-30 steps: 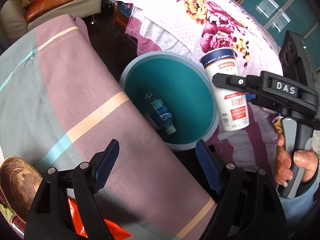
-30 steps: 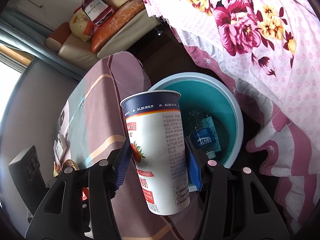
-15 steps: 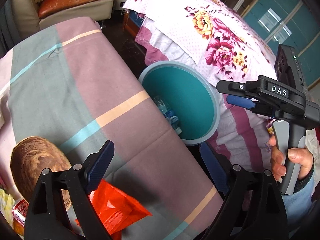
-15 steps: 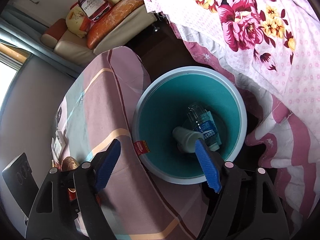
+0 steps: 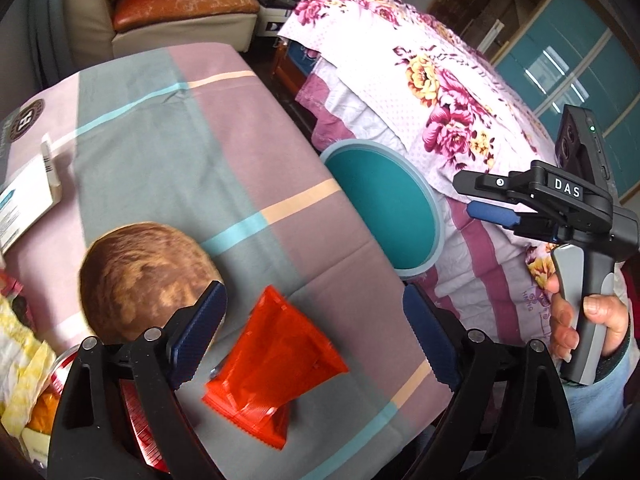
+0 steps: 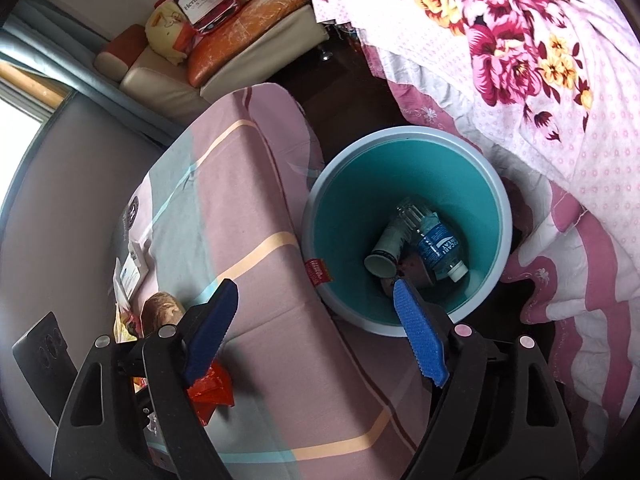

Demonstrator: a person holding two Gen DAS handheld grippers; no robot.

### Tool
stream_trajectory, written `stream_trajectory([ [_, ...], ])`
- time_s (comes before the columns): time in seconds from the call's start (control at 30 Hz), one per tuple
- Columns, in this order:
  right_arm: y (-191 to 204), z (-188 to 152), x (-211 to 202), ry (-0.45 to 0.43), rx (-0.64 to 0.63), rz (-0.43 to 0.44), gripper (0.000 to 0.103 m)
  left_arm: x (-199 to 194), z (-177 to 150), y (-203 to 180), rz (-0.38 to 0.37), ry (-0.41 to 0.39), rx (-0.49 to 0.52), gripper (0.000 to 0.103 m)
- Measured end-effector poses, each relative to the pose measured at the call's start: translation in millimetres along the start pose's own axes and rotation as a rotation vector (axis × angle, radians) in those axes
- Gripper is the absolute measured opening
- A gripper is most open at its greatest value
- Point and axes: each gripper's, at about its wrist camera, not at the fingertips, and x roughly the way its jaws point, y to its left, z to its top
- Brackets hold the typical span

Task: Collect trash
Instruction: 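Grasp the red cola can with left gripper while right gripper grasps wooden bowl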

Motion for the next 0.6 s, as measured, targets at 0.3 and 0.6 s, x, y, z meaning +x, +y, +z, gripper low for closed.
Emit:
stream_trajectory([
  [0.3, 49, -19, 8, 0.042, -0.092, 0.005, 0.077, -42, -28, 51, 0.063, -0.054, -0.098, 0.090],
  [0.6, 91, -40, 24, 0.096, -0.171, 0.010, 0.077, -62, -63, 97, 0.126, -0.054, -0.188, 0.090],
])
